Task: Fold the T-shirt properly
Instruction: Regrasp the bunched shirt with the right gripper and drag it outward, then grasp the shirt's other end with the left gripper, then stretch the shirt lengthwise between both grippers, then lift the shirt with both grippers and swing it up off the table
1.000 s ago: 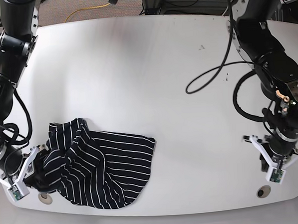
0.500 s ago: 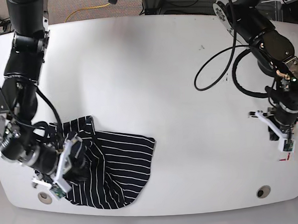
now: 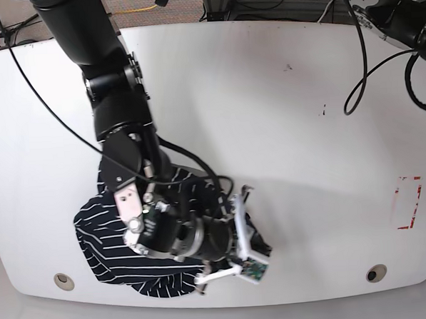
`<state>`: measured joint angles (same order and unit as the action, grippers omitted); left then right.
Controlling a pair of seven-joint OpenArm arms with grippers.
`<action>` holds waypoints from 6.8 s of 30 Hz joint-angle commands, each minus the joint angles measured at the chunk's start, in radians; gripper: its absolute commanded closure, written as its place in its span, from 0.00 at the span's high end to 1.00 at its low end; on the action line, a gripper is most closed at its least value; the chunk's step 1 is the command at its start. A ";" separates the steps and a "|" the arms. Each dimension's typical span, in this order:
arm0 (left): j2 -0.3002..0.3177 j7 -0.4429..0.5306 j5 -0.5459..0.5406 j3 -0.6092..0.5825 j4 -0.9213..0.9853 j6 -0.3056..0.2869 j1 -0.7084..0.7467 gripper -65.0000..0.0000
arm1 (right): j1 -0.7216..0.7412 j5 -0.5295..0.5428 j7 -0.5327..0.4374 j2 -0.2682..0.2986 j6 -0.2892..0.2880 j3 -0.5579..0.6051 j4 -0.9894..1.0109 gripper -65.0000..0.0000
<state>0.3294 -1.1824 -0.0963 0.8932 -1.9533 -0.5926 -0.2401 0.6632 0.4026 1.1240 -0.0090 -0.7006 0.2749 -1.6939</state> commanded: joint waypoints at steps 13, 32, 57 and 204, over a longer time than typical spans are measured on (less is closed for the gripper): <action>0.083 0.022 0.003 0.136 -0.013 -0.106 0.058 0.00 | 0.115 -0.158 -0.138 -0.148 0.002 0.386 -0.059 0.00; -0.158 0.121 0.013 -0.167 0.019 -0.106 0.087 0.52 | -0.041 -0.187 -0.066 0.030 0.002 -0.010 -0.255 0.00; -0.356 0.299 0.002 -0.245 0.684 0.001 -0.098 0.58 | -0.207 -0.187 -0.066 0.134 0.002 -0.300 -0.303 0.00; -0.146 0.147 -0.148 -0.188 -0.021 -0.077 0.255 0.00 | -0.537 -0.092 0.057 0.090 0.002 -0.883 -0.289 0.00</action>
<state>0.1677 -1.0306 -0.2127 0.7078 -1.9385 -0.6647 0.0483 0.0780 0.3130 1.2087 0.0639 -0.6998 -0.6086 -1.9770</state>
